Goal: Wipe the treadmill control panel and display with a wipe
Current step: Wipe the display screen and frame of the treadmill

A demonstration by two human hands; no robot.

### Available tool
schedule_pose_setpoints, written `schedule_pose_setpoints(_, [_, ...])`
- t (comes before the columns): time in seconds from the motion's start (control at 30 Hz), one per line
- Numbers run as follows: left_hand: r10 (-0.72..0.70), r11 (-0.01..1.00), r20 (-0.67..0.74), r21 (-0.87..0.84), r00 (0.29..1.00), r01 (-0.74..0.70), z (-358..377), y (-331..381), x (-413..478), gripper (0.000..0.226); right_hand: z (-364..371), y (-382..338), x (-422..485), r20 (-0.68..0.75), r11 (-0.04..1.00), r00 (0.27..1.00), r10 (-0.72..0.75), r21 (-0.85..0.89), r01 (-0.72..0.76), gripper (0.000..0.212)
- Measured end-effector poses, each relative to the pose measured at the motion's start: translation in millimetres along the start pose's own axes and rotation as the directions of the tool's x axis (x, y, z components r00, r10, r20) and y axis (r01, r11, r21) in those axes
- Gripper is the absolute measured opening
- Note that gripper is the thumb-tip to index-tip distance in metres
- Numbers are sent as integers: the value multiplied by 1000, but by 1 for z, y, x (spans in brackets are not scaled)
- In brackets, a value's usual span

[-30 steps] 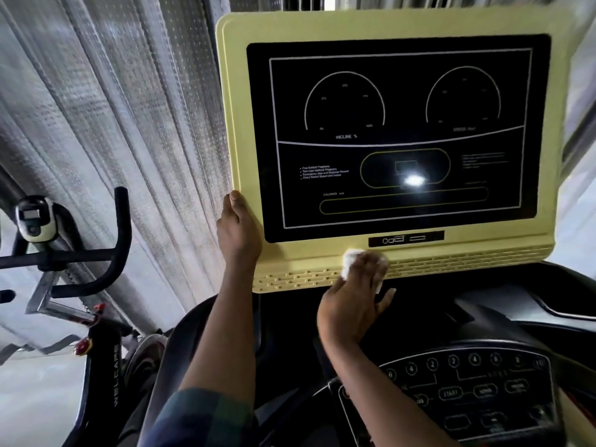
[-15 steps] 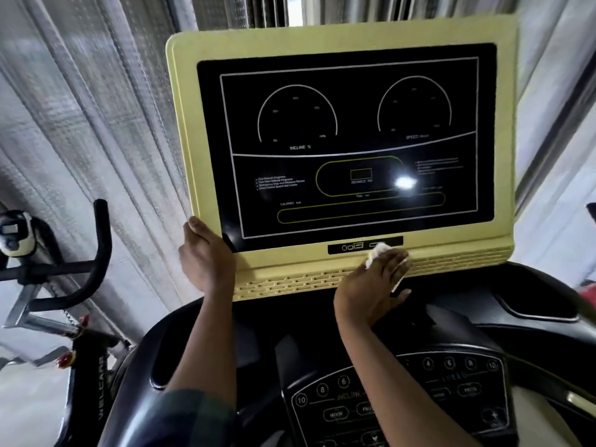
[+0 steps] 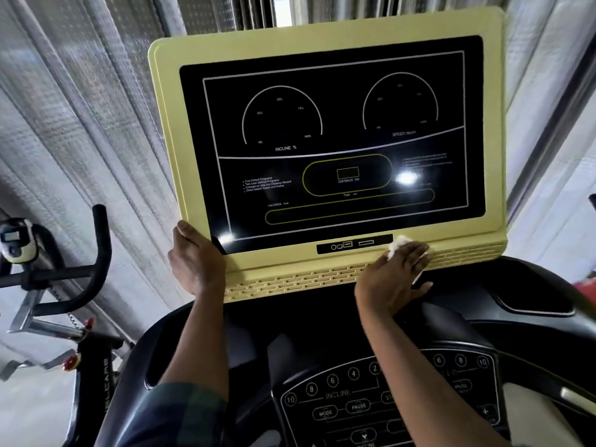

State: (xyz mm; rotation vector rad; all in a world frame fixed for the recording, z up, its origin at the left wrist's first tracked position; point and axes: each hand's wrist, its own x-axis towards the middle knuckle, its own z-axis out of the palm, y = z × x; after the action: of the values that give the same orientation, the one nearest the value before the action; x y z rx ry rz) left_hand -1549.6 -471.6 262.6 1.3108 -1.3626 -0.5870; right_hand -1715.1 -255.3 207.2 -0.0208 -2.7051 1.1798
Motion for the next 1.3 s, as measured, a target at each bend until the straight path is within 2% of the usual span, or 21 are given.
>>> schedule_pose_setpoints(0.07, [-10, 1000, -1, 4, 1000, 10, 0, 1, -1, 53, -7, 1, 29, -29, 991, 991, 132, 31, -131, 61])
schedule_pose_setpoints(0.1, [-16, 1000, -5, 9, 1000, 16, 0, 1, -1, 52, -9, 0, 35, -38, 988, 988, 151, 32, -150, 61])
schedule_pose_setpoints(0.27, [-23, 1000, -7, 4, 1000, 23, 2, 0, -1, 53, 0, 9, 5, -15, 999, 999, -41, 4, 41, 61])
schedule_pose_setpoints(0.47, [-24, 1000, -22, 18, 999, 25, 3, 1, 0, 51, -22, 17, 66, -56, 987, 987, 150, 66, -146, 60])
schedule_pose_setpoints(0.63, [-31, 999, -17, 17, 999, 31, 4, 0, 0, 56, -16, 29, 49, -36, 997, 999, 2, 75, 0, 59])
schedule_pose_setpoints(0.77, [-14, 1000, -6, 21, 1000, 14, 3, 0, 0, 60, -36, 38, 104, -81, 974, 988, 133, 197, -115, 58])
schedule_pose_setpoints(0.87, [-3, 999, -9, 38, 1000, 3, 3, 1, 1, 61, -45, 47, 137, -127, 943, 975, 180, 303, -135, 57])
schedule_pose_setpoints(1.0, [4, 999, -23, 32, 1000, -4, 4, 0, 0, 59, -35, 51, 141, -153, 884, 955, 252, 437, -164, 54])
schedule_pose_setpoints(1.17, [-1, 999, -35, 45, 999, 3, 5, -1, 1, 59, -20, 62, 132, -166, 820, 954, 248, 560, -116, 47])
schedule_pose_setpoints(1.3, [16, 999, -47, 49, 999, -14, 4, -1, 0, 58, -23, 65, 143, -146, 793, 938, 315, 583, -176, 45])
